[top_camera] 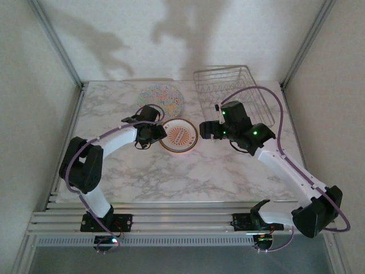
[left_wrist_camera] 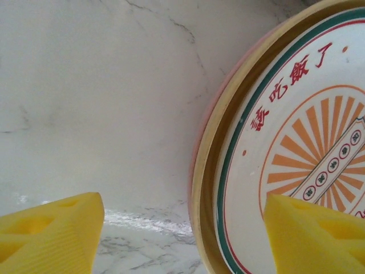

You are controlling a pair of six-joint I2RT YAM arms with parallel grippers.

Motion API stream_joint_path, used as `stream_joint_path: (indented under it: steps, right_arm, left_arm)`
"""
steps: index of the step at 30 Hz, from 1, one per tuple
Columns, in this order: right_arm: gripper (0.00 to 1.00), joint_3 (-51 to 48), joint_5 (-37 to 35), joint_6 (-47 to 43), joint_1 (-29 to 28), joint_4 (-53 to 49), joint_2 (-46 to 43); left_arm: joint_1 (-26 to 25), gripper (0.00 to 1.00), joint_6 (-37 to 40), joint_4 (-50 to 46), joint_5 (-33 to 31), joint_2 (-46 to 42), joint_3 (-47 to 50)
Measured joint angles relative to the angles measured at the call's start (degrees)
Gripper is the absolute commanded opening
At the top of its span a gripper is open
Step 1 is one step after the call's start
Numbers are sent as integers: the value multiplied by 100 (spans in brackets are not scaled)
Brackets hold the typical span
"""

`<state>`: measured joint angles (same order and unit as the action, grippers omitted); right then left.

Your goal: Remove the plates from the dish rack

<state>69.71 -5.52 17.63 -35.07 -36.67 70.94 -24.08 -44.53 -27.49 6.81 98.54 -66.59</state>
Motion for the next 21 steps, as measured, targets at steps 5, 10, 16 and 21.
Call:
stream_joint_path:
  steps: [5,10,16,21]
  right_arm:
    - [99,-22,-109,31,20,4,-470]
    - [99,-212,-1338,372,98,-299,-1366]
    - [99,-1523,-3783,577,223,-35,-1849]
    - [99,-4028,-4109,-723,931,2238,-1906]
  left_arm:
    - [22,99,-2,-162,-236,-649,-44]
    - [345,99,31,-103,-409,-1781,-37]
    - [704,100,170,258,-1786,-3021,170]
    - [732,99,774,1429,-3440,-3523,1762]
